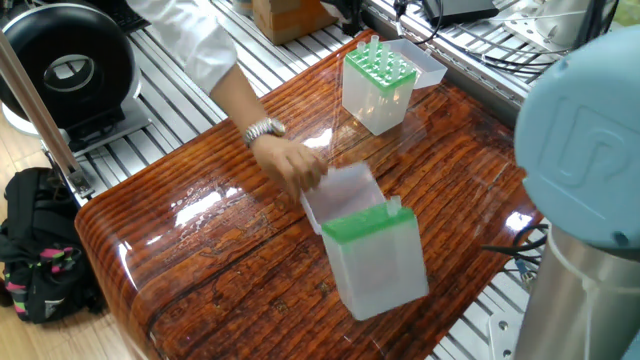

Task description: Transfer all large pipette tips from one holder to another

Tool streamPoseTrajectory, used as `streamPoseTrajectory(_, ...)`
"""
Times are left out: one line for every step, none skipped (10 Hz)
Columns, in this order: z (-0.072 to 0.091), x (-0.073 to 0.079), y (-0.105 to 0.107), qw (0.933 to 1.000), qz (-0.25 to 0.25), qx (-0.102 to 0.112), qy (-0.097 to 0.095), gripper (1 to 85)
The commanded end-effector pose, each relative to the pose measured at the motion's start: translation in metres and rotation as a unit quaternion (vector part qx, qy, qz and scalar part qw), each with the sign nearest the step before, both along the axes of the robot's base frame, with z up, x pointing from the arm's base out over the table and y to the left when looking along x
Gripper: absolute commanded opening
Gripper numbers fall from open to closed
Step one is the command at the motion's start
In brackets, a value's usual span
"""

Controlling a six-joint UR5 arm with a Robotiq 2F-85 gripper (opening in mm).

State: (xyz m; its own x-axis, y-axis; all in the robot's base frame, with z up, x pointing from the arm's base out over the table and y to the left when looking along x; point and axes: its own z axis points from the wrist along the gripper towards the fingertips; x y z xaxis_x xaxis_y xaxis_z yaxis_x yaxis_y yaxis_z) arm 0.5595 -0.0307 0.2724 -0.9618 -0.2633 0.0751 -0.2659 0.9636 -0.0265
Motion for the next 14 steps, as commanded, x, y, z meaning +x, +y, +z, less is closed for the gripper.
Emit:
streamPoseTrajectory(-0.001, -0.006, 0.007, 1.0, -0.005, 0.004, 0.004, 5.3)
streamPoseTrajectory(-0.001, -0.007, 0.009, 0.9999, -0.008, 0.008, 0.003, 4.0)
streamPoseTrajectory(-0.001, -0.008, 0.01, 0.9999, -0.01, 0.011, 0.001, 3.7)
streamPoseTrajectory(0.0, -0.009, 0.01, 0.9999, -0.011, 0.011, 0.001, 3.3)
streamPoseTrajectory(0.001, -0.011, 0.009, 0.9999, -0.01, 0.011, 0.003, 3.0)
streamPoseTrajectory(0.001, -0.011, 0.009, 0.9999, -0.005, 0.011, 0.004, 3.0)
streamPoseTrajectory(0.001, -0.012, 0.008, 0.9999, 0.002, 0.009, 0.009, 3.0)
streamPoseTrajectory(0.001, -0.017, 0.009, 0.9996, 0.017, 0.012, 0.022, 3.0)
streamPoseTrajectory(0.002, -0.024, 0.009, 0.9989, 0.029, 0.014, 0.034, 2.7)
streamPoseTrajectory(0.003, -0.032, 0.008, 0.9977, 0.043, 0.014, 0.05, 2.7)
streamPoseTrajectory(0.004, -0.035, 0.0, 0.9967, 0.055, -0.001, 0.059, 2.7)
streamPoseTrajectory(0.005, -0.039, -0.004, 0.9961, 0.057, -0.01, 0.066, 2.7)
streamPoseTrajectory(0.005, -0.043, 0.001, 0.9963, 0.046, -0.002, 0.073, 2.7)
streamPoseTrajectory(0.004, -0.044, 0.006, 0.9966, 0.027, 0.003, 0.078, 2.7)
